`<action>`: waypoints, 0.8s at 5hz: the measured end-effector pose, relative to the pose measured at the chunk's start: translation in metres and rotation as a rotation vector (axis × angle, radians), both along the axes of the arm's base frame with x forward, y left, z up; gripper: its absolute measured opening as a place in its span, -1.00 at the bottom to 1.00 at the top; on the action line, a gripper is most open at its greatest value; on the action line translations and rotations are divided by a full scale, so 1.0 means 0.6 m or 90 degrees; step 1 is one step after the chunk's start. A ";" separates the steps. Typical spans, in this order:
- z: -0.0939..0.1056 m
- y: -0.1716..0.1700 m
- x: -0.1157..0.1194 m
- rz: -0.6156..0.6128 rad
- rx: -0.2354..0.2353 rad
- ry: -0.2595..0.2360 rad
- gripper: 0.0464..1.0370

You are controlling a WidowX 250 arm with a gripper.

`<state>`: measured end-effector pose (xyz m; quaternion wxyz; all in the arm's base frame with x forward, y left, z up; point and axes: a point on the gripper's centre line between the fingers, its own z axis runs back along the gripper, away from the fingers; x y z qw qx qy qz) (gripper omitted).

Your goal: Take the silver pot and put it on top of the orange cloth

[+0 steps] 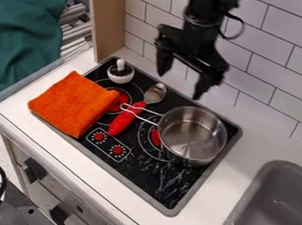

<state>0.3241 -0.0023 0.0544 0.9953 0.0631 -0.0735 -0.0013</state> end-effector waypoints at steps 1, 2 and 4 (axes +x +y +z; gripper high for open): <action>-0.021 -0.042 -0.002 0.006 -0.030 0.011 0.94; -0.039 -0.065 -0.002 0.037 -0.061 0.014 0.94; -0.086 -0.092 0.000 0.069 -0.110 0.046 0.94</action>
